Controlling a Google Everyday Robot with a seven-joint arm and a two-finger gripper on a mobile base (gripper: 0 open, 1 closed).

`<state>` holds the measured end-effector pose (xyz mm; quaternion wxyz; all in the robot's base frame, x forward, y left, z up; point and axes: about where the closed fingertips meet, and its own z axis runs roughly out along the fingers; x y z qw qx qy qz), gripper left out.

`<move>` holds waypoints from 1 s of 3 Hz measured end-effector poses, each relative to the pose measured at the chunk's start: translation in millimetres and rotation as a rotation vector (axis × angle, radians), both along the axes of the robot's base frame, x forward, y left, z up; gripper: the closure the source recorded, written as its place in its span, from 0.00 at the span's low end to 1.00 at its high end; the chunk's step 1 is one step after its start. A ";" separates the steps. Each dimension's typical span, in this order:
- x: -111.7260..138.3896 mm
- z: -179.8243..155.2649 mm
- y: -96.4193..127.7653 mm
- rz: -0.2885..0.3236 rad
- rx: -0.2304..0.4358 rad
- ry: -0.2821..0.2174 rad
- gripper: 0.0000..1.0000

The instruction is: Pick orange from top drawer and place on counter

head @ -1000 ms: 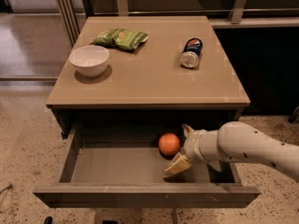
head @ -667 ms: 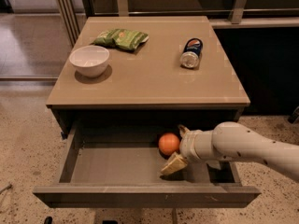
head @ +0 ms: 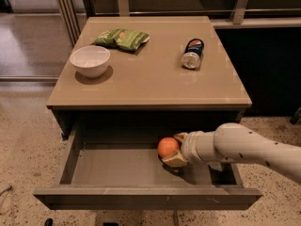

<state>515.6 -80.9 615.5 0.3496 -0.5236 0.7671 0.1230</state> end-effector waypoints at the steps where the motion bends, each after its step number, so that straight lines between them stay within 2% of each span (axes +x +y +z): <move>1: -1.1 1.8 0.7 0.006 0.002 0.004 0.93; 2: -10.4 17.0 6.1 0.055 0.017 0.037 1.00; 3: -10.6 65.1 7.5 0.078 0.037 0.083 1.00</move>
Offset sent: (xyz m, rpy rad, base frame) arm -0.0232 0.0103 0.0386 0.0389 0.0822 0.1189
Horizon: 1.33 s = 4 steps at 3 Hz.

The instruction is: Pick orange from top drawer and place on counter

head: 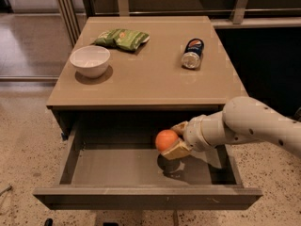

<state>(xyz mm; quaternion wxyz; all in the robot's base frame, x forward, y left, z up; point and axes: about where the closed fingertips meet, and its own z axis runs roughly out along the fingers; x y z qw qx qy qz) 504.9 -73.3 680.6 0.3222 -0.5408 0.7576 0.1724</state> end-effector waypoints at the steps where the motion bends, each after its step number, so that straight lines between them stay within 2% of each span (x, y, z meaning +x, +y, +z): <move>1: 1.6 61.8 0.3 0.011 0.014 0.049 1.00; 2: -10.7 79.3 0.0 0.053 0.012 0.104 1.00; 3: -17.3 71.3 1.2 0.066 0.007 0.118 1.00; 4: -12.8 90.5 6.3 0.063 0.024 0.088 1.00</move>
Offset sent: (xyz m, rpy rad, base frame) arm -0.0001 0.0006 0.0423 0.0095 0.0371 0.0117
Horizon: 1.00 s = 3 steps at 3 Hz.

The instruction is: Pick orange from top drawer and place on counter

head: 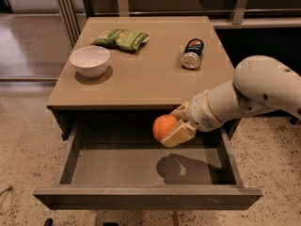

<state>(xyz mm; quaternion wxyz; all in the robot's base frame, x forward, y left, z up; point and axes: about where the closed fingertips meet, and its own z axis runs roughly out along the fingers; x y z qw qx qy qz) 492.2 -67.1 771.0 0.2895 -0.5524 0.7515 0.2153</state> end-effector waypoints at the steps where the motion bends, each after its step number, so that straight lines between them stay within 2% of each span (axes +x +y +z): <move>1: 14.1 49.8 7.3 0.001 0.002 -0.086 1.00; 2: 14.6 50.0 7.4 0.000 0.002 -0.086 1.00; 3: 26.1 65.6 5.0 -0.009 -0.012 -0.132 1.00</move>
Offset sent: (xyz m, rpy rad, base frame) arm 0.0065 0.0047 0.0263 -0.0001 -0.0426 0.0020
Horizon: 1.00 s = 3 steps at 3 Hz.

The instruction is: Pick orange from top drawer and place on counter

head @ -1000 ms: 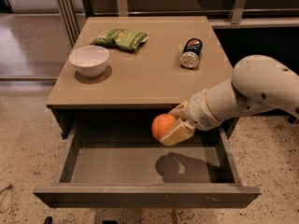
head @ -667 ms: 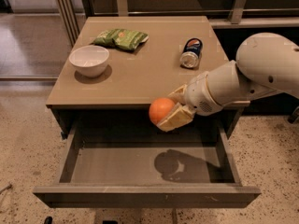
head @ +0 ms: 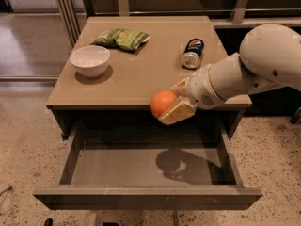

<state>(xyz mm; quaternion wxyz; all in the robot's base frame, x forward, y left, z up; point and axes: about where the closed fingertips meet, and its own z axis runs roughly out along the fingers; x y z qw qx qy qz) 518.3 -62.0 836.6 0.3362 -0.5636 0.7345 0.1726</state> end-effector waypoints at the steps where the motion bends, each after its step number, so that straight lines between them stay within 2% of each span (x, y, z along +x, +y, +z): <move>1: 19.8 26.0 -3.9 -0.016 -0.022 -0.081 1.00; 3: 66.0 42.7 0.0 -0.005 0.002 -0.232 1.00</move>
Offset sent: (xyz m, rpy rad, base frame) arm 0.0799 -0.0099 0.0581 -0.0072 -0.3007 -0.0189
